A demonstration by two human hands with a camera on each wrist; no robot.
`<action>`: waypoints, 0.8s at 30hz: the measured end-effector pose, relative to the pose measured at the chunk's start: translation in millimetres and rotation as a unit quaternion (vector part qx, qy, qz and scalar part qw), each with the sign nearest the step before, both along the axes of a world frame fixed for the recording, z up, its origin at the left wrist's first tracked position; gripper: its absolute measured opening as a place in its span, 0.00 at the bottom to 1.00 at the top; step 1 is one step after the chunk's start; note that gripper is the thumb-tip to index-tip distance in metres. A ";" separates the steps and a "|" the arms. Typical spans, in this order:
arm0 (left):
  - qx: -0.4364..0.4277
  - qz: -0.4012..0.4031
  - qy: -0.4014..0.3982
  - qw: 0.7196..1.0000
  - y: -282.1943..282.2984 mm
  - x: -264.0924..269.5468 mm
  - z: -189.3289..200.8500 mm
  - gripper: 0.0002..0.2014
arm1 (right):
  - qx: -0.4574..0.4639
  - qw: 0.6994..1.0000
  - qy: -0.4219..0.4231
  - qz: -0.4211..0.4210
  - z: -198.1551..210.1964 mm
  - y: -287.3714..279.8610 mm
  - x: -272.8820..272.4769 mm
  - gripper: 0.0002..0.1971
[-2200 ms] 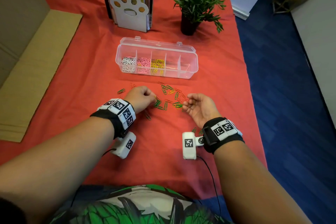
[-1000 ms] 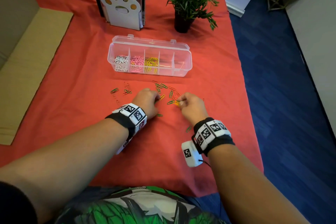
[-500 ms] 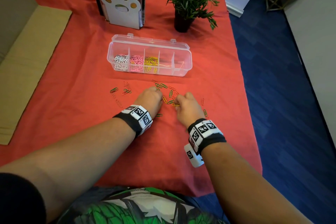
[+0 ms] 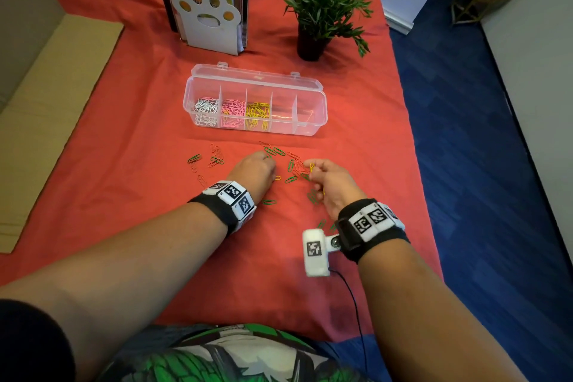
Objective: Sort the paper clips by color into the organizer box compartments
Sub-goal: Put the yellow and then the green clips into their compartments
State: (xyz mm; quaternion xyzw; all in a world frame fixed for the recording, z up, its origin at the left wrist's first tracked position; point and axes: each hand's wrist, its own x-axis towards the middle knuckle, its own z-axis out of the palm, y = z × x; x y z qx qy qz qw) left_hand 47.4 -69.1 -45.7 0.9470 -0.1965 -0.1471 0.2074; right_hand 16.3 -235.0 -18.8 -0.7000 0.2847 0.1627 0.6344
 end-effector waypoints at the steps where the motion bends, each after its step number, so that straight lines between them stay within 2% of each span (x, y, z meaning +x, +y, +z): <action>1: -0.002 0.001 -0.002 1.000 1.7 0.0 -1.7 0.10 | 0.088 0.995 0.014 -0.041 6.5 -1.2 1.5 0.13; 4: -0.010 -0.003 -0.005 1.000 3.7 -2.4 0.3 0.12 | 0.274 0.951 0.055 -0.134 23.5 -5.9 6.7 0.12; 6: -0.012 -0.015 -0.013 1.000 3.4 -4.4 1.3 0.13 | 0.315 0.934 0.054 -0.159 29.2 -5.8 9.9 0.14; 8: -0.008 -0.024 -0.019 0.999 0.8 -6.6 2.6 0.12 | 0.319 0.932 0.049 -0.163 33.0 -3.9 11.9 0.15; 10: 0.011 -0.032 -0.011 0.999 -2.7 -7.0 2.4 0.09 | 0.290 0.945 0.047 -0.146 36.1 -2.3 14.2 0.13; 12: 0.046 -0.042 0.009 0.998 -6.6 -6.5 0.8 0.10 | 0.219 0.967 0.049 -0.120 36.9 -2.3 16.4 0.12; 14: 0.046 -0.036 0.028 0.998 -8.2 -5.5 0.2 0.10 | 0.144 0.983 0.052 -0.104 35.8 -2.7 18.5 0.10; 16: -0.006 -0.002 0.054 0.999 -7.8 -2.3 3.0 0.09 | 0.088 0.991 0.040 -0.096 34.5 -3.2 20.9 0.10; 18: -0.089 0.060 0.086 0.991 -4.4 6.6 11.1 0.08 | 0.033 0.996 0.016 -0.085 33.8 -2.7 24.7 0.14; 21: -0.232 0.168 0.162 0.945 1.9 32.3 32.2 0.02 | -0.032 0.998 -0.015 -0.059 31.0 -1.7 30.1 0.18; 24: -0.299 0.248 0.178 0.904 0.6 64.0 58.0 0.04 | -0.052 0.997 -0.019 -0.058 27.0 -1.9 33.4 0.19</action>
